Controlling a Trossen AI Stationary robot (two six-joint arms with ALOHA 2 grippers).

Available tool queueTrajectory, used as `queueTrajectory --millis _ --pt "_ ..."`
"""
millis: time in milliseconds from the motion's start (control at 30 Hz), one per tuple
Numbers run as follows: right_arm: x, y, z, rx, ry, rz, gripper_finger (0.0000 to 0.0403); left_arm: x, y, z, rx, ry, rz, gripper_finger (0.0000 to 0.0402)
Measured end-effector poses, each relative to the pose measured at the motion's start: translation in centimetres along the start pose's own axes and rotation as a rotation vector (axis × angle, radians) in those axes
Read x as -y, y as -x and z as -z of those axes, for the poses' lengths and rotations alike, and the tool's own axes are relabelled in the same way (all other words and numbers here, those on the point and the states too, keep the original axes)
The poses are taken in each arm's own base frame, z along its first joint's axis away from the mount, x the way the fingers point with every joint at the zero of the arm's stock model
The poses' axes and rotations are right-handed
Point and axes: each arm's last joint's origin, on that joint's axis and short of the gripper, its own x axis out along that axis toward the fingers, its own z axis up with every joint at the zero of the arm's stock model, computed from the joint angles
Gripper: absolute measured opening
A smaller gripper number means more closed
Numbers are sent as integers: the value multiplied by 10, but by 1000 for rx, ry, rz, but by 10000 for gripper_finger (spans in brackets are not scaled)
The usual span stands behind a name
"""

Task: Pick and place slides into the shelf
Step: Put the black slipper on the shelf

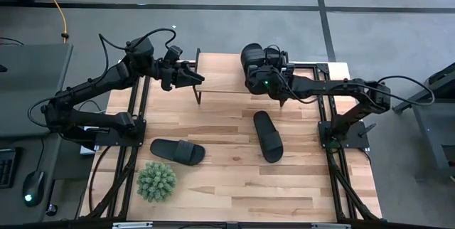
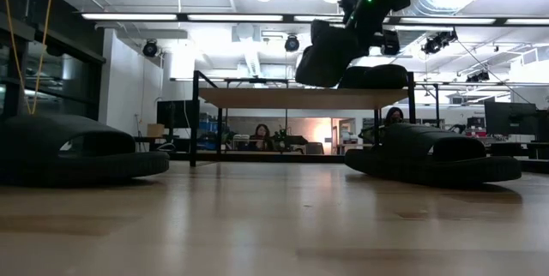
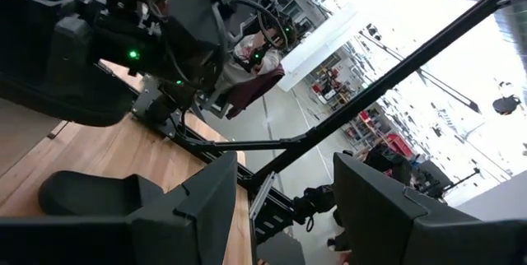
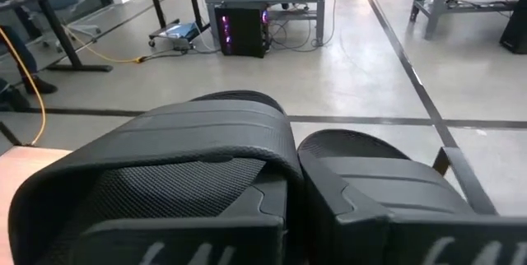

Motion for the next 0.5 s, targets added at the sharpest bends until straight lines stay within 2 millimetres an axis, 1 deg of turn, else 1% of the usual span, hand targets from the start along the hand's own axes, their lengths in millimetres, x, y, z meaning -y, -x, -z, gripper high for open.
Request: queueTrajectory --millis 233,333,500 --pt "-9 -10 14 -35 9 -35 0 0 0 0 0 7 0 186" --pt "-12 -10 18 -39 14 -40 0 0 0 0 0 8 0 186" --pt "-9 -8 18 -50 51 -35 0 0 0 0 0 9 0 186"
